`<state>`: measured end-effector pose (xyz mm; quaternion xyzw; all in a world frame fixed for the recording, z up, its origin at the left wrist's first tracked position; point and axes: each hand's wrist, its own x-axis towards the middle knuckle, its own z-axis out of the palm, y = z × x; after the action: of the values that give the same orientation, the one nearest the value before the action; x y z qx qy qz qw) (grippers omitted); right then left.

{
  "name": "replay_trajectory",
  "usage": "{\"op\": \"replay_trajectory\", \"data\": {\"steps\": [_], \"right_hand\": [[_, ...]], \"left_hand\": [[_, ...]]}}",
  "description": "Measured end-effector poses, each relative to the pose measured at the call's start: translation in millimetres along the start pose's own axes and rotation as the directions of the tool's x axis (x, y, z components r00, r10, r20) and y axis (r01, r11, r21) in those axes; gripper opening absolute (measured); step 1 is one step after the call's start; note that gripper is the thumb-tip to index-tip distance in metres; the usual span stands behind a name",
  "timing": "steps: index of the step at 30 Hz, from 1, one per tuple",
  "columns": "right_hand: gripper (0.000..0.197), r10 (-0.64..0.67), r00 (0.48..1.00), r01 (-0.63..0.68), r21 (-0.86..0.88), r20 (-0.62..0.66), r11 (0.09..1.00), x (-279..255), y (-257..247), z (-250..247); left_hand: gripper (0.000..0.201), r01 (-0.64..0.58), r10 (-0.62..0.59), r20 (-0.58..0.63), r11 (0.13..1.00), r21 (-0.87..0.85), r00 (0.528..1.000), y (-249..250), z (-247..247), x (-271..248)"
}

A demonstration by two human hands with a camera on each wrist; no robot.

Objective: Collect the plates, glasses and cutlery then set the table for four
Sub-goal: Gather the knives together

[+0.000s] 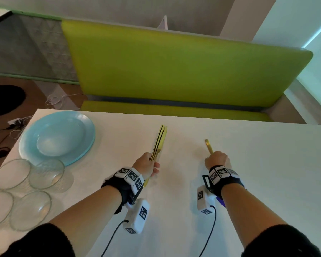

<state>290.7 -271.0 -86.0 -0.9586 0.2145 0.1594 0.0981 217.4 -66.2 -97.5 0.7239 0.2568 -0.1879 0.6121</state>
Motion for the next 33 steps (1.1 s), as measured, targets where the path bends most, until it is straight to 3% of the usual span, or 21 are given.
{"op": "replay_trajectory", "data": {"steps": [7,16,19,22,26,30,33], "right_hand": [[0.022,0.009,0.999,-0.012,-0.052,-0.040,0.999,19.2,4.4,9.3],[0.024,-0.001,0.999,-0.002,0.080,0.042,0.997,14.1,11.7,8.7],[0.015,-0.068,0.996,0.063,0.085,0.065,0.994,1.3,13.4,8.7],[0.022,-0.221,0.975,0.218,0.052,0.041,0.974,-21.0,15.0,7.4],[0.019,-0.436,0.900,0.434,-0.098,0.009,0.895,-68.5,7.4,-4.7],[0.023,-0.644,0.763,0.631,-0.293,0.065,0.718,-132.4,-3.0,-2.3],[0.023,-0.733,0.658,0.732,-0.375,0.171,0.569,-185.7,-11.9,13.5]], "left_hand": [[0.029,0.046,-0.045,0.005,0.995,-0.093,0.999,-2.3,-6.9,0.8],[0.025,0.059,-0.054,0.040,0.991,-0.123,0.998,-5.1,-7.3,-7.7],[0.023,0.046,-0.042,0.046,0.995,-0.084,0.998,-8.6,-9.8,-13.5],[0.023,0.039,-0.035,0.066,0.997,-0.061,0.997,-13.2,-17.0,-22.5],[0.021,0.007,-0.007,0.037,1.000,-0.020,0.999,-20.4,-36.7,-41.8],[0.016,-0.047,0.046,0.037,0.998,0.037,0.998,-31.2,-60.5,-72.8],[0.012,-0.094,0.085,0.103,0.992,0.083,0.991,-47.4,-77.2,-100.9]]}}
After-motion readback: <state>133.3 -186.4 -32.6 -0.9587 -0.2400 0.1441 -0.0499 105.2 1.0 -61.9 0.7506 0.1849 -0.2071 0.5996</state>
